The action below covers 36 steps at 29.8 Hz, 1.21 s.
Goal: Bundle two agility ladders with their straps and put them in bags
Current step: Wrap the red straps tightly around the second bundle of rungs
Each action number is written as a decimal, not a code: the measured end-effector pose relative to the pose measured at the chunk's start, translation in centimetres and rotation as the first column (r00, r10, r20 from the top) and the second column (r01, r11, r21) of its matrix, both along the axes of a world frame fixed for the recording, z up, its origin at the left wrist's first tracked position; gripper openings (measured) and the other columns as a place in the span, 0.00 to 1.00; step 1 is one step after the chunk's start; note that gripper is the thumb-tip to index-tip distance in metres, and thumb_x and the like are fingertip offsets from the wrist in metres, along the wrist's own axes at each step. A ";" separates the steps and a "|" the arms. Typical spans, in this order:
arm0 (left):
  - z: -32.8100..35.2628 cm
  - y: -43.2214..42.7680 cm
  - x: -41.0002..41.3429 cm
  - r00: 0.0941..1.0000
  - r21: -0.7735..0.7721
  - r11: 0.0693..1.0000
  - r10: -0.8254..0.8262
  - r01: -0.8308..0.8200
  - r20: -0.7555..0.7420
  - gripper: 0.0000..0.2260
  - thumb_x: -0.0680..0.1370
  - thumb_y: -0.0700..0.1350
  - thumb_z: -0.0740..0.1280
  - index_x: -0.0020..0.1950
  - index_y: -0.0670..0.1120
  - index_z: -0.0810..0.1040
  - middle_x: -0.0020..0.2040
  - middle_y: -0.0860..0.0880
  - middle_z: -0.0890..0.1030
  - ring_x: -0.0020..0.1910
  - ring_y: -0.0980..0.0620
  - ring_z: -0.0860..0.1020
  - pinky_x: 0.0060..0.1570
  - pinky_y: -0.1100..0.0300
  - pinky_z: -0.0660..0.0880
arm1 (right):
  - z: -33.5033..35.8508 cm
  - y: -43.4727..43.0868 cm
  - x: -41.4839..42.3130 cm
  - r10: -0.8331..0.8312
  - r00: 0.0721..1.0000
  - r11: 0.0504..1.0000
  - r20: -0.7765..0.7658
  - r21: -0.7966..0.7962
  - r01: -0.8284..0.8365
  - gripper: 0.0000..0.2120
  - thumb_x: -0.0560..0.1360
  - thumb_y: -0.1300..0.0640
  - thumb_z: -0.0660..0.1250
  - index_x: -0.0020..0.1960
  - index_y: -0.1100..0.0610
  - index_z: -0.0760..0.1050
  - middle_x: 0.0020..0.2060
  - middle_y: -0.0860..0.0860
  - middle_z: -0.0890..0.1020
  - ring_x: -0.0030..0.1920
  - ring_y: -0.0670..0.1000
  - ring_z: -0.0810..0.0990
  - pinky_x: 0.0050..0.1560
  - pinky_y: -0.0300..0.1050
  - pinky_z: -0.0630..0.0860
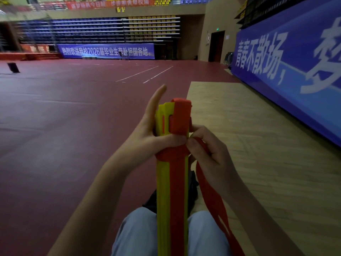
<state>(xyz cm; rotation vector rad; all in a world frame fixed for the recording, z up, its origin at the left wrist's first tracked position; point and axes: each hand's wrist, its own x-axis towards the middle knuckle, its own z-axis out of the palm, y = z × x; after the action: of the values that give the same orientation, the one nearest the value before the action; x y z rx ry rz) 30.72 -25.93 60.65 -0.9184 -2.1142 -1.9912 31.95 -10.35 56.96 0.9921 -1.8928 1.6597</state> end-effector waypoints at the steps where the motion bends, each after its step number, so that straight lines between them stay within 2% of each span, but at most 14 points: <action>1: 0.6 -0.3 0.0 0.999 -0.047 0.998 -0.036 0.036 -0.008 0.37 0.60 0.48 0.73 0.62 0.70 0.61 0.46 0.60 0.81 0.48 0.53 0.82 0.42 0.63 0.78 | 0.0 0.0 0.0 0.003 1.000 1.000 -0.008 0.006 -0.003 0.06 0.75 0.53 0.57 0.42 0.51 0.70 0.47 0.59 0.77 0.36 0.56 0.76 0.32 0.45 0.75; 4: 1.0 -0.2 0.3 0.999 -0.055 0.998 -0.030 0.029 -0.020 0.28 0.60 0.45 0.74 0.56 0.61 0.69 0.43 0.60 0.82 0.45 0.57 0.81 0.40 0.65 0.77 | 0.1 -0.2 0.1 -0.003 1.000 1.000 -0.014 0.017 0.004 0.05 0.75 0.52 0.57 0.43 0.51 0.70 0.47 0.59 0.77 0.36 0.53 0.77 0.31 0.41 0.76; 6: 0.6 0.5 0.5 0.999 0.041 0.998 0.039 -0.038 -0.024 0.21 0.60 0.48 0.73 0.50 0.55 0.71 0.38 0.59 0.81 0.39 0.58 0.81 0.37 0.65 0.77 | 0.1 -0.4 0.0 0.011 1.000 1.000 0.021 0.025 -0.012 0.05 0.75 0.52 0.57 0.46 0.49 0.71 0.44 0.52 0.77 0.37 0.46 0.79 0.33 0.34 0.75; 8: 0.1 1.3 0.5 0.992 0.178 0.977 0.121 -0.115 -0.021 0.16 0.63 0.47 0.74 0.45 0.51 0.72 0.33 0.58 0.78 0.34 0.59 0.78 0.34 0.64 0.76 | 0.1 -0.5 -0.1 0.019 0.999 0.999 0.044 0.034 -0.020 0.06 0.75 0.51 0.57 0.49 0.48 0.71 0.40 0.46 0.76 0.38 0.43 0.78 0.36 0.32 0.74; 11: -0.5 2.6 0.6 0.981 0.291 0.938 0.191 -0.187 0.015 0.10 0.67 0.43 0.70 0.44 0.48 0.72 0.32 0.57 0.78 0.32 0.58 0.78 0.32 0.63 0.76 | 0.0 -0.4 0.0 -0.017 0.999 1.000 0.043 0.019 0.016 0.05 0.75 0.51 0.58 0.49 0.50 0.71 0.41 0.44 0.76 0.38 0.42 0.78 0.36 0.31 0.74; 14: -1.0 3.4 0.5 0.973 0.346 0.910 0.227 -0.228 0.045 0.10 0.67 0.44 0.70 0.47 0.48 0.73 0.35 0.55 0.80 0.36 0.55 0.80 0.36 0.62 0.77 | -0.5 -0.2 0.1 -0.031 0.998 0.998 0.049 -0.047 0.034 0.03 0.77 0.53 0.59 0.48 0.48 0.71 0.43 0.44 0.77 0.38 0.39 0.79 0.36 0.30 0.74; 16: -1.1 3.5 0.4 0.972 0.338 0.911 0.226 -0.234 0.063 0.11 0.67 0.45 0.70 0.48 0.49 0.74 0.38 0.54 0.80 0.38 0.53 0.81 0.38 0.61 0.77 | -0.7 0.1 0.2 -0.051 0.997 0.995 0.050 -0.087 0.055 0.05 0.77 0.57 0.59 0.45 0.48 0.71 0.43 0.43 0.78 0.37 0.39 0.79 0.34 0.29 0.74; 18: -1.1 3.4 0.3 0.976 0.282 0.934 0.206 -0.217 0.070 0.13 0.67 0.45 0.70 0.50 0.50 0.74 0.41 0.53 0.81 0.41 0.52 0.81 0.40 0.61 0.78 | -0.5 0.6 0.3 -0.060 0.996 0.994 0.064 -0.083 0.065 0.06 0.77 0.59 0.58 0.44 0.50 0.71 0.39 0.43 0.79 0.35 0.40 0.80 0.33 0.30 0.74; 22: -0.1 2.6 0.3 0.979 0.132 0.973 0.175 -0.188 0.103 0.21 0.65 0.47 0.71 0.57 0.49 0.75 0.48 0.50 0.82 0.46 0.50 0.82 0.44 0.58 0.80 | 0.6 1.5 -0.1 -0.079 0.995 0.997 0.068 0.027 0.078 0.05 0.76 0.55 0.61 0.42 0.55 0.70 0.35 0.52 0.80 0.31 0.45 0.81 0.31 0.36 0.78; 25: 1.4 2.2 0.1 0.975 0.053 0.986 0.145 -0.156 0.168 0.19 0.63 0.46 0.73 0.53 0.49 0.75 0.47 0.49 0.82 0.45 0.50 0.82 0.43 0.58 0.80 | 0.5 1.3 -0.4 -0.045 0.994 0.999 0.099 0.019 0.043 0.07 0.75 0.58 0.59 0.44 0.61 0.72 0.34 0.47 0.79 0.33 0.44 0.82 0.32 0.35 0.78; 28: 2.3 2.2 0.1 0.970 -0.010 0.989 0.148 -0.149 0.194 0.23 0.59 0.45 0.76 0.51 0.49 0.72 0.48 0.48 0.79 0.45 0.50 0.80 0.43 0.57 0.79 | 0.0 0.9 -0.3 -0.001 0.994 1.000 0.112 -0.022 0.003 0.04 0.75 0.57 0.60 0.44 0.54 0.73 0.32 0.45 0.80 0.34 0.44 0.82 0.33 0.35 0.78; 30: 2.2 2.2 0.3 0.973 0.028 0.992 0.115 -0.123 0.201 0.25 0.57 0.46 0.73 0.52 0.48 0.72 0.48 0.48 0.82 0.46 0.49 0.82 0.43 0.57 0.79 | -0.1 1.1 -0.3 0.028 0.991 0.999 0.130 -0.041 -0.023 0.04 0.76 0.56 0.61 0.44 0.55 0.72 0.33 0.46 0.80 0.33 0.44 0.82 0.33 0.35 0.78; 33: 1.8 2.2 0.5 0.981 0.113 0.992 0.032 -0.054 0.192 0.23 0.59 0.41 0.74 0.52 0.46 0.73 0.41 0.51 0.84 0.41 0.52 0.83 0.38 0.60 0.79 | -0.2 1.8 -0.7 0.074 0.983 0.994 0.165 -0.094 -0.059 0.04 0.73 0.54 0.67 0.44 0.55 0.74 0.32 0.46 0.81 0.30 0.44 0.81 0.31 0.34 0.76; 36: 1.4 2.3 0.2 0.982 0.130 0.991 -0.052 0.028 0.181 0.19 0.62 0.35 0.72 0.50 0.44 0.74 0.39 0.52 0.84 0.39 0.54 0.83 0.36 0.62 0.78 | -0.8 2.0 -1.1 0.029 0.983 0.996 0.182 -0.091 -0.012 0.07 0.68 0.51 0.68 0.37 0.54 0.74 0.26 0.42 0.77 0.26 0.39 0.75 0.30 0.29 0.70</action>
<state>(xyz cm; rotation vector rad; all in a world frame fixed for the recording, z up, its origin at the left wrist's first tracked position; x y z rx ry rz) 30.89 -23.68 62.08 -0.7902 -2.0418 -2.2822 30.85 -8.33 56.21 0.8509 -1.9085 1.8879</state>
